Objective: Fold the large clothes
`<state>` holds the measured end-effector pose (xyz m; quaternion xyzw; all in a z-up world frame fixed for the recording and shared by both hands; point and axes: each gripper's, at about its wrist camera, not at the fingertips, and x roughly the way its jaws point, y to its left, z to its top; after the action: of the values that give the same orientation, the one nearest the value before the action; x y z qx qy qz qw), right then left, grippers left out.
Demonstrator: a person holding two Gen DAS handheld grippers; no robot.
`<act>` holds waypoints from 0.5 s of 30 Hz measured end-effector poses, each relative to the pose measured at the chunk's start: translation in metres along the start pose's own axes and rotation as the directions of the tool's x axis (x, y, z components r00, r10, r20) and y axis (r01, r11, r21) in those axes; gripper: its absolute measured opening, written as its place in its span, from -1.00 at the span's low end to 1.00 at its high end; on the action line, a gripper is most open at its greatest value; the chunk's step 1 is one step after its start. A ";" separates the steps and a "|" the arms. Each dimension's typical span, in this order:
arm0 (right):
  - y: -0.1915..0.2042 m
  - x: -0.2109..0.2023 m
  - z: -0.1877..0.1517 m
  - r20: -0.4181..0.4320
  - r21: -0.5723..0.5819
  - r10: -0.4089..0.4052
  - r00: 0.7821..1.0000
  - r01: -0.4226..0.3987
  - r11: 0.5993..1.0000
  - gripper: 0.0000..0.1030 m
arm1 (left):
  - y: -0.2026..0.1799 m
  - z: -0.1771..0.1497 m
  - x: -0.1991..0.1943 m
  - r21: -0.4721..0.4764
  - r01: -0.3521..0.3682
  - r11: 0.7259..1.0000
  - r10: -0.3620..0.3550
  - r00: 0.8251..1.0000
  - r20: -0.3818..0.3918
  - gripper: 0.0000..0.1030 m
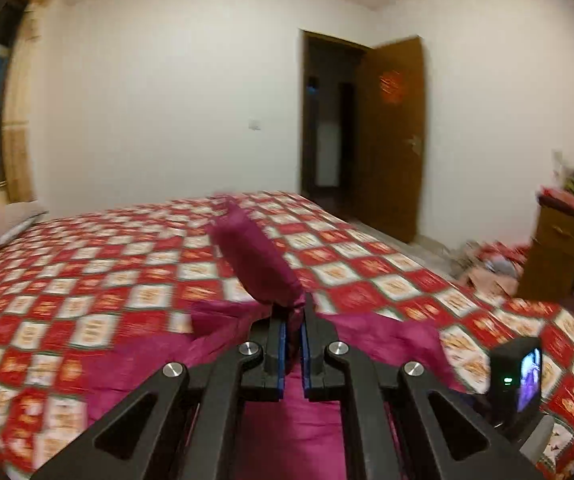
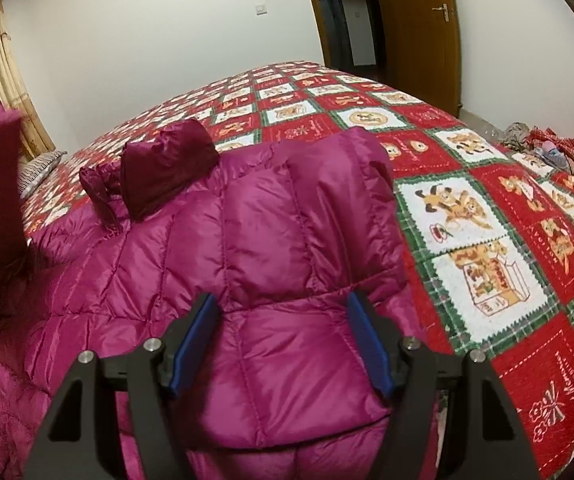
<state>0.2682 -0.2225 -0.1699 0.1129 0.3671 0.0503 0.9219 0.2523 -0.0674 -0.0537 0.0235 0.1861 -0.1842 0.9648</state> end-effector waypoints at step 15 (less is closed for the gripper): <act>-0.007 -0.002 0.000 0.012 0.035 0.042 0.999 -0.042 0.999 0.36 | -0.023 -0.066 0.024 -0.019 0.090 0.996 -0.092 0.947 -0.309 -0.68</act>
<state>0.2665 -0.2293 -0.1705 0.1371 0.3604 0.0625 0.9206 0.2415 -0.0898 -0.1235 0.0412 0.3363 -0.2221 0.9142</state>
